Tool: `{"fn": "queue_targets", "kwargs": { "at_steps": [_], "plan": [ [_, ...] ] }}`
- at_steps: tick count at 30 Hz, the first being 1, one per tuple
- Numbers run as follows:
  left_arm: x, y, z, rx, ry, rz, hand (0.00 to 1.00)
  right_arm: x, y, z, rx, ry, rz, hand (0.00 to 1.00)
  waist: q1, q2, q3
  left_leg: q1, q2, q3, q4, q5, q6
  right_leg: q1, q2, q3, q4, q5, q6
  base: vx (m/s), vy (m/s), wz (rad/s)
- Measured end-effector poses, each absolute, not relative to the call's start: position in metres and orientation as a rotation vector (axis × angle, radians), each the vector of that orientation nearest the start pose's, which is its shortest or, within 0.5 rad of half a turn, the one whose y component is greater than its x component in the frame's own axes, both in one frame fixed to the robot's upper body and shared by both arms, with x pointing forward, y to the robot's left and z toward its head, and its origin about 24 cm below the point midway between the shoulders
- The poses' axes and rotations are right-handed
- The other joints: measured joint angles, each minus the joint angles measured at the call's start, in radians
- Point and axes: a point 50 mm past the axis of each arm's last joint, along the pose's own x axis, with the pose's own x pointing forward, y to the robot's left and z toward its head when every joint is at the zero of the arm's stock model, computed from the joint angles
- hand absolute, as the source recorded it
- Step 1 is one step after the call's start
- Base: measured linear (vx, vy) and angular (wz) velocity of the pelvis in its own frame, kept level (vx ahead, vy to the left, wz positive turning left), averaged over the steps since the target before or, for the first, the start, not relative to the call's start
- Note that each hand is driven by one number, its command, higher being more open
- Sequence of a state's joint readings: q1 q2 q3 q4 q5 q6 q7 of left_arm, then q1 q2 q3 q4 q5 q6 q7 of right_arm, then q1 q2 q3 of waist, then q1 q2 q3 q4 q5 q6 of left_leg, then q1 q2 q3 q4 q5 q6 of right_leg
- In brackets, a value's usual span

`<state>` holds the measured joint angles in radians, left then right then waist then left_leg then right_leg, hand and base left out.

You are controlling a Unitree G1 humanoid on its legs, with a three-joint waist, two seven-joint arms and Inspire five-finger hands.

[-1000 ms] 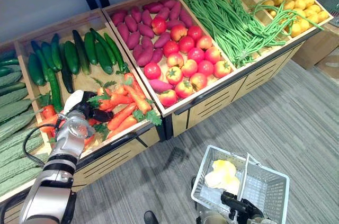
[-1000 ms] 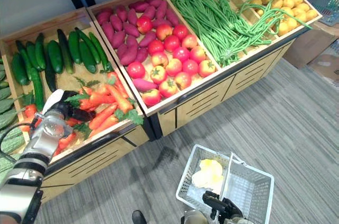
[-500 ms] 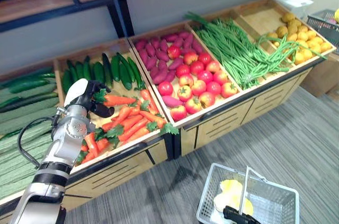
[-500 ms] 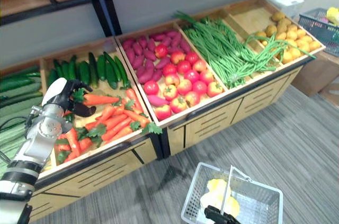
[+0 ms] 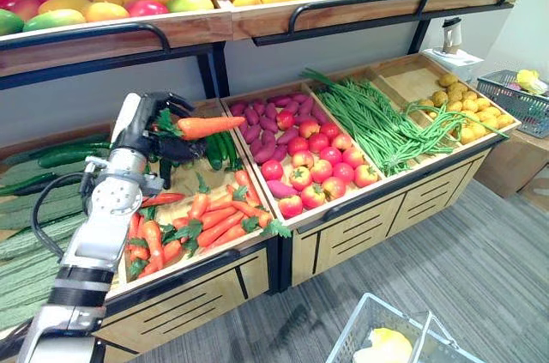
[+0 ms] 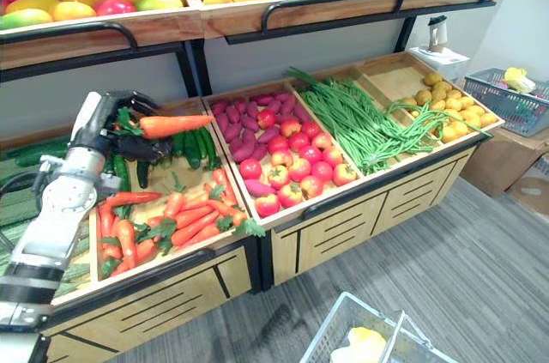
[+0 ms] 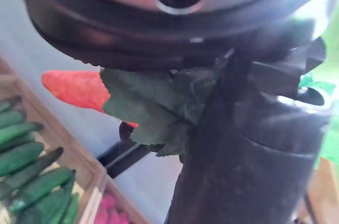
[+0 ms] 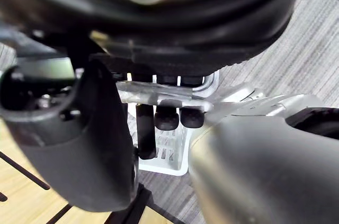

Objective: Pick vegetable in the basket

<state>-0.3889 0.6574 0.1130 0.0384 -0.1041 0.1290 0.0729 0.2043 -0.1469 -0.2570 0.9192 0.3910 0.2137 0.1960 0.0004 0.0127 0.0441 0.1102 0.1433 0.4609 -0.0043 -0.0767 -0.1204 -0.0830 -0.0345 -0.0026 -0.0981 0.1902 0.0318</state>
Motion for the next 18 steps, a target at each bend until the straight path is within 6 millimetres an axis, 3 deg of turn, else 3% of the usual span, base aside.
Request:
{"fn": "queue_targets", "kwargs": {
  "at_steps": [8,18],
  "plan": [
    [0.299,0.266,0.154,0.315,-0.179,0.073,0.00,0.046,-0.226,-0.161,0.482,1.201,-0.372,0.00,0.003,-0.010,-0.033,0.014,-0.004,-0.012,-0.002,0.002,0.006,0.018,-0.005,-0.003,-0.001,0.000,0.000,-0.04,0.001,0.04],
    [0.301,0.253,0.145,0.291,-0.153,-0.017,0.00,0.043,-0.229,-0.161,0.498,1.198,-0.401,0.00,-0.010,0.001,-0.040,0.019,-0.002,-0.007,-0.010,0.010,0.001,0.016,0.000,0.004,0.000,0.000,0.000,-0.01,-0.001,-0.01]
  ]
}}
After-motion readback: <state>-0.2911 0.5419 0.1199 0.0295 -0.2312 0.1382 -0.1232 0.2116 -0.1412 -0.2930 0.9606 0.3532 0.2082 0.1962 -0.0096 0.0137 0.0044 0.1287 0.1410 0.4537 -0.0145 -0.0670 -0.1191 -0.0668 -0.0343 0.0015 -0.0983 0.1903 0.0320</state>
